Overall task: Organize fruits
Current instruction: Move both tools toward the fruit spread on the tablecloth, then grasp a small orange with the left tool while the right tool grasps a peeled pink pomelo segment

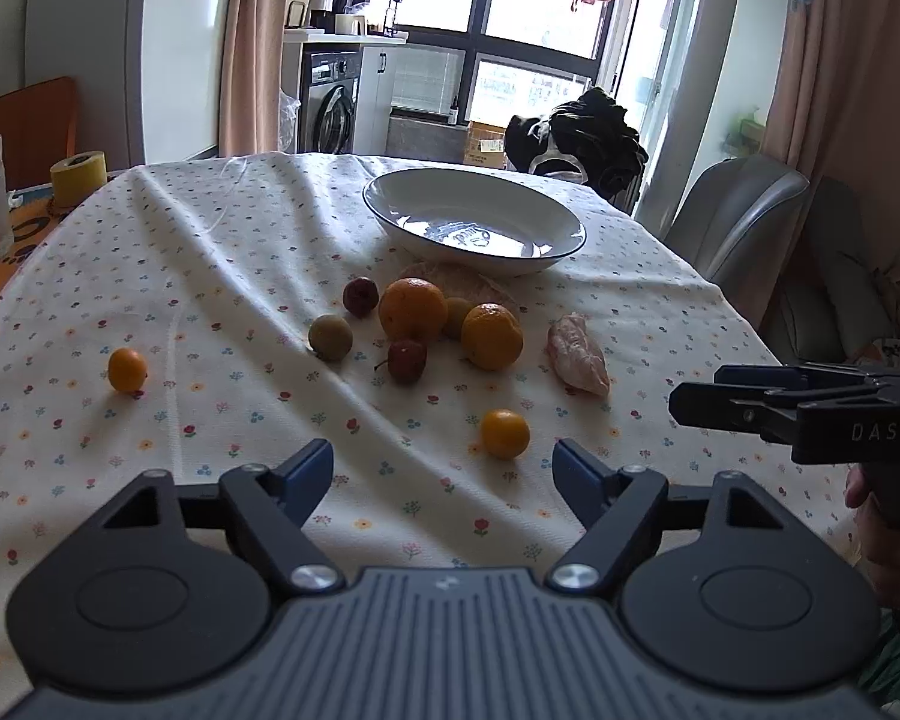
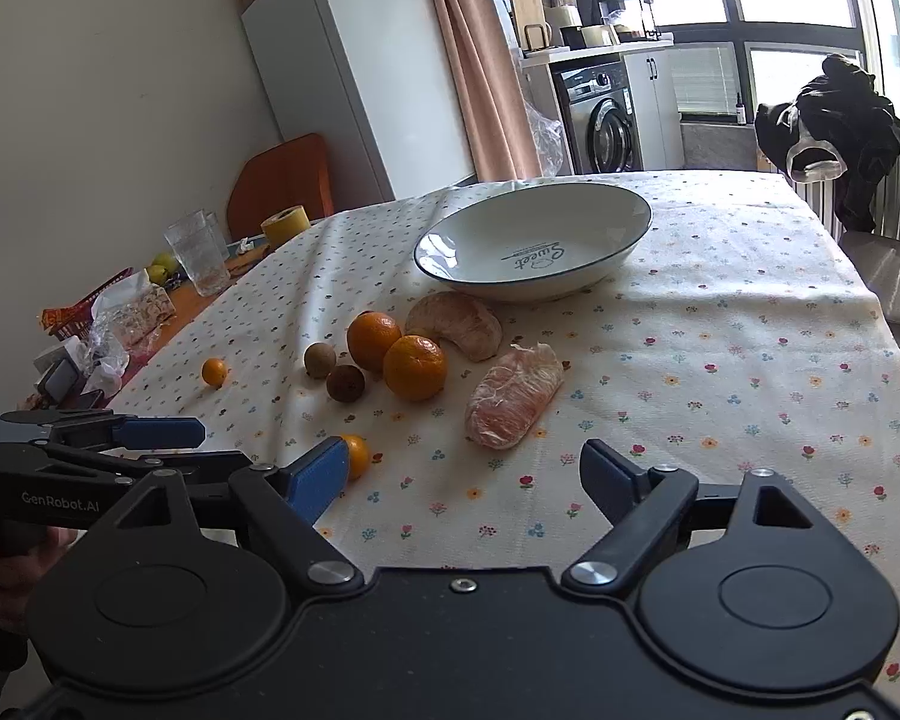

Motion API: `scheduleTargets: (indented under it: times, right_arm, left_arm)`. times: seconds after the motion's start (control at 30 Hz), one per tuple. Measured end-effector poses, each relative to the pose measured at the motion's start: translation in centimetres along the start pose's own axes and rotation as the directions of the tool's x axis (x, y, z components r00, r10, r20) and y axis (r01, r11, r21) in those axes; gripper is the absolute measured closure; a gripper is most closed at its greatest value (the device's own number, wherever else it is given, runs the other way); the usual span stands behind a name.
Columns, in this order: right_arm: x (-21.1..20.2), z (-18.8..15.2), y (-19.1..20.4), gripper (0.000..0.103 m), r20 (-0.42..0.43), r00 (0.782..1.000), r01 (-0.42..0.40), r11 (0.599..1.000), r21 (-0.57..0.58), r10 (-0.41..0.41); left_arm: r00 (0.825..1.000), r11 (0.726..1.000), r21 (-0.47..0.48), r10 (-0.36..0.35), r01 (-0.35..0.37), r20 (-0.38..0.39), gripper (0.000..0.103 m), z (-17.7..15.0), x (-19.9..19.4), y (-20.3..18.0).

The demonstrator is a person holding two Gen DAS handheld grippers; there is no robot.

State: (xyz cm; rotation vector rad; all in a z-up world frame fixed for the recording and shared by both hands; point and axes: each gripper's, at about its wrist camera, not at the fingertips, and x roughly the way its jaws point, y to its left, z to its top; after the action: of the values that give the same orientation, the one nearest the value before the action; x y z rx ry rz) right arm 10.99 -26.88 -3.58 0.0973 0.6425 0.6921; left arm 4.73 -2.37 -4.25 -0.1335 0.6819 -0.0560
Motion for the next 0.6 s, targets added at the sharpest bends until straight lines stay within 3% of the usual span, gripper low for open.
scheduleTargets:
  times: [0.13, 0.6]
  right_arm:
    - [0.7, 0.2, -0.2, 0.026, 0.003, 1.000, -0.001, 1.000, -0.002, 0.001]
    - [3.2, 0.3, -1.0, 0.039, -0.016, 1.000, -0.013, 0.999, 0.030, 0.013]
  left_arm:
    - [1.000, 1.000, -0.004, -0.023, 0.023, -0.011, 0.040, 0.1, 1.0, -0.5]
    - [0.998, 0.999, -0.001, -0.046, 0.046, -0.037, 0.059, 0.5, 4.4, -1.5]
